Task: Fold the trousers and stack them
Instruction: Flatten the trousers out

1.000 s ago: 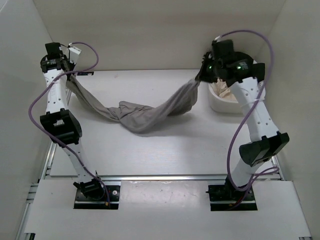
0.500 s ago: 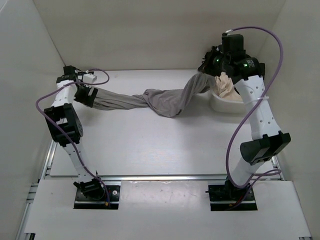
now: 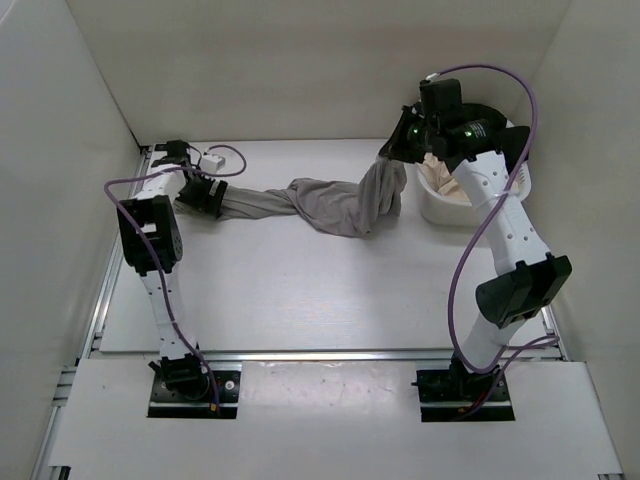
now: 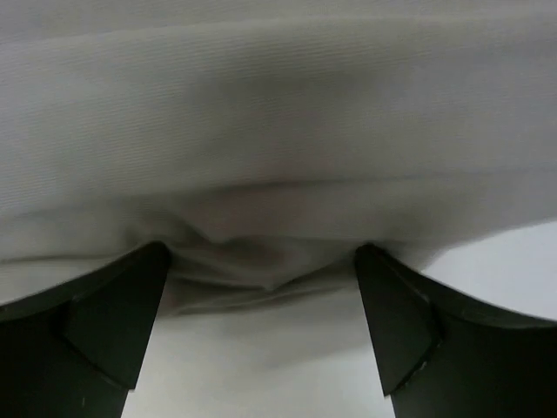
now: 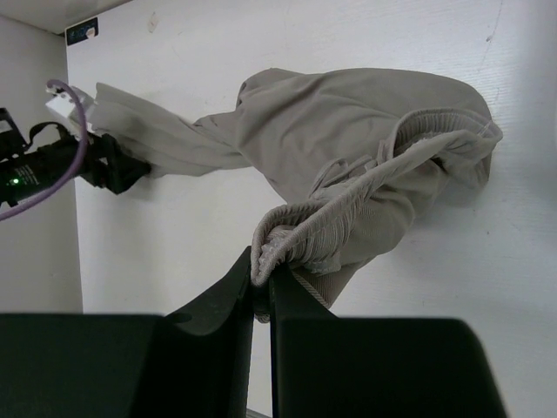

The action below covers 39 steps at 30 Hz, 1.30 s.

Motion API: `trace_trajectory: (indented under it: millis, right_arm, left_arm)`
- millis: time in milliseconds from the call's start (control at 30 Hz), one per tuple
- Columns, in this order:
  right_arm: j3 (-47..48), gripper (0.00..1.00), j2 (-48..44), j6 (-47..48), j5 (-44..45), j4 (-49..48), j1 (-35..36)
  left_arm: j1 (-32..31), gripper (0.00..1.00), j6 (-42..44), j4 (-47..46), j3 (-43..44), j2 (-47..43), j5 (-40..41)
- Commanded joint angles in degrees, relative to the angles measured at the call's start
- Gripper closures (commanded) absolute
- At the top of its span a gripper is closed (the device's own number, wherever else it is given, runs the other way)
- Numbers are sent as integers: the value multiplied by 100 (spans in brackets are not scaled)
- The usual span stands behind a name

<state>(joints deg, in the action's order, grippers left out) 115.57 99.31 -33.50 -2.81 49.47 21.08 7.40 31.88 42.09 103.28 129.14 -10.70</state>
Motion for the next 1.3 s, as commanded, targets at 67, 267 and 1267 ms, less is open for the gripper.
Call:
trace_trajectory:
  millis: [67, 267, 1267]
  right_arm:
    - [281, 100, 98, 115, -158, -219, 36]
    - [641, 100, 98, 282, 148, -1, 36]
    - [-4198, 100, -2642, -324, 649, 1715, -1141]
  left_arm:
    - [-63, 6, -50, -289, 289, 382, 392]
    - [349, 86, 187, -289, -404, -149, 744]
    - [2407, 45, 1979, 563, -2444, -2744, 667]
